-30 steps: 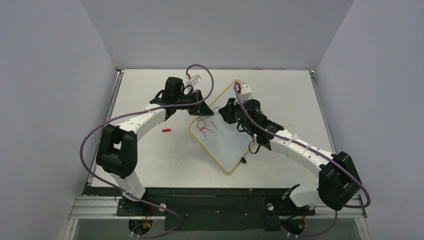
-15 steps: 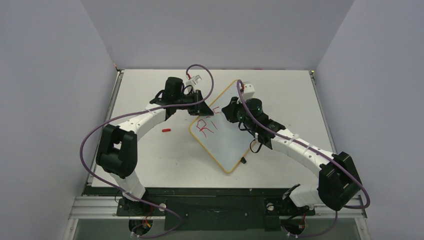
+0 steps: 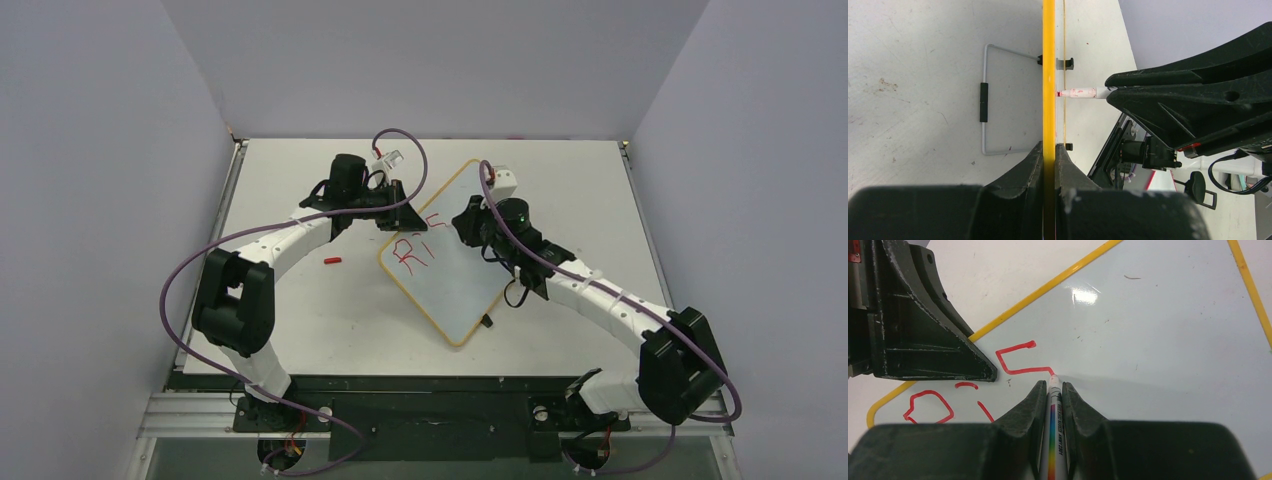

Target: Write a sentence on the whiteboard

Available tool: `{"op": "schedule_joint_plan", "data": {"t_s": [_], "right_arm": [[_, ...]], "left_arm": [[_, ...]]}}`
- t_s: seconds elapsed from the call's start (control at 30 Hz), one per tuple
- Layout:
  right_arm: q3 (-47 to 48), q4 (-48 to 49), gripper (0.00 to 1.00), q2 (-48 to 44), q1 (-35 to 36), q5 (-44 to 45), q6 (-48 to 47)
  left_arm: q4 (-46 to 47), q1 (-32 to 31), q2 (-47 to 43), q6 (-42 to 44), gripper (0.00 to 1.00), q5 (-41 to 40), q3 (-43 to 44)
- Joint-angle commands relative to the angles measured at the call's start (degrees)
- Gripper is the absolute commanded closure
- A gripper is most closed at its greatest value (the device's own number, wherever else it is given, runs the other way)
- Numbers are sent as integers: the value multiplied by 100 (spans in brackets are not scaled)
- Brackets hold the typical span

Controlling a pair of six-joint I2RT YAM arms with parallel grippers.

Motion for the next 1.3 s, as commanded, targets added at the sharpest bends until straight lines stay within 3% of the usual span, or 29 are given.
{"op": "schedule_joint_plan", "data": {"t_s": [0.0, 0.73, 1.27], "right_arm": [[-185, -335, 100, -100, -6, -11, 37], [80, -308, 100, -184, 617, -147, 207], [271, -593, 100, -777, 269, 512, 190]], "left_arm": [[296, -89, -281, 169, 100, 296, 159], [316, -89, -267, 157, 100, 292, 153], [383, -88, -316, 127, 100, 309, 109]]}}
